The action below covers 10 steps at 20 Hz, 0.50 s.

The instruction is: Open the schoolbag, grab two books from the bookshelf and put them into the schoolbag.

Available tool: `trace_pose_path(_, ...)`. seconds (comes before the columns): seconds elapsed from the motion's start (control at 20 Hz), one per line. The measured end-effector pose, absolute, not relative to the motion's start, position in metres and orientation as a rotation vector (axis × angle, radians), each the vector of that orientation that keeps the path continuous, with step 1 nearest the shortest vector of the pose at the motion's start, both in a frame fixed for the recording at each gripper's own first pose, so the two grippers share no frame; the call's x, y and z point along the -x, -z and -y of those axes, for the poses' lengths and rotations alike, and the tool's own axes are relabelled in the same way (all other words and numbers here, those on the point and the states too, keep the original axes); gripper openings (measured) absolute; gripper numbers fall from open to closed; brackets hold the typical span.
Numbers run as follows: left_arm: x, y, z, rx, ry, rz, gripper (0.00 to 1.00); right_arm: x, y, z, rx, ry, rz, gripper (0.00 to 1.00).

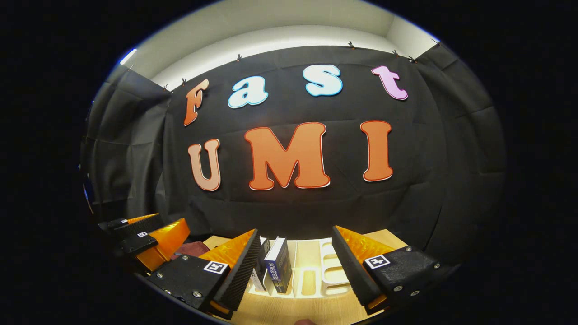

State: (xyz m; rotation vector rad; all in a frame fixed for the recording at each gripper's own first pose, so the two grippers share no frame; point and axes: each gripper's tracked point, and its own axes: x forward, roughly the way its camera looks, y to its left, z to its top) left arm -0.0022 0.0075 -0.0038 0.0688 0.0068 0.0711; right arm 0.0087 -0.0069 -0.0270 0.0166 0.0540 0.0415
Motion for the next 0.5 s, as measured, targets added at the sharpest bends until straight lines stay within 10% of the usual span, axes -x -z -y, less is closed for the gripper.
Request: trace_pose_path(0.5,0.010,0.055,-0.015,-0.180,-0.089,-0.123,0.95,-0.010,0.051,0.011,-0.002,-0.071,-0.103,0.94)
